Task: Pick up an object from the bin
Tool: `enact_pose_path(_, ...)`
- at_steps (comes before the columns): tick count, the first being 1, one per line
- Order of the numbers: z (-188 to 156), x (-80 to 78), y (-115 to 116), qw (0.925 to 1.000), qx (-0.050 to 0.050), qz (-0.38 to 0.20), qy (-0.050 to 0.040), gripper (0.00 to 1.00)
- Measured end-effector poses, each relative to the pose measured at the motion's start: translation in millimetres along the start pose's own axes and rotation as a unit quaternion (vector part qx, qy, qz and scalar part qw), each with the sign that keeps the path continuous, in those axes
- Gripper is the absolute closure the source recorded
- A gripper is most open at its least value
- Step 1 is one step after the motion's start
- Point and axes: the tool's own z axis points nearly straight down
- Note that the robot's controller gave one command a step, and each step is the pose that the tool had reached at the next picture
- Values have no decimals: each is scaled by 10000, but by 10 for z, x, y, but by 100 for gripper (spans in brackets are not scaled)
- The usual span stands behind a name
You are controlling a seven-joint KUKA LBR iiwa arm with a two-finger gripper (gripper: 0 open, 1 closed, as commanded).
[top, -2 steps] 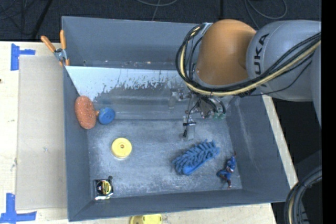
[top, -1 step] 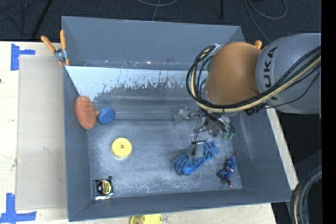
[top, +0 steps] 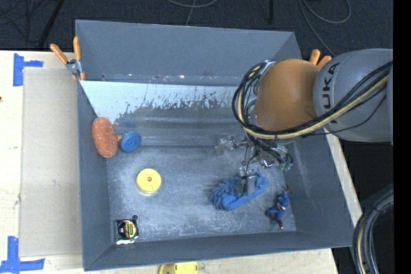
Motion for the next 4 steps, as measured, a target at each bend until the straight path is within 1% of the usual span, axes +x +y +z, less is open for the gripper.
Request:
enact_pose_path(1,210,492,-53,9973,0,732,8,100)
enact_pose_path(2,210,492,-53,9973,-2,737,7,100)
enact_pose_path(3,-874,212,68,9977,1,683,4,100)
enact_pose_path(4,-874,213,66,9976,0,690,4,100)
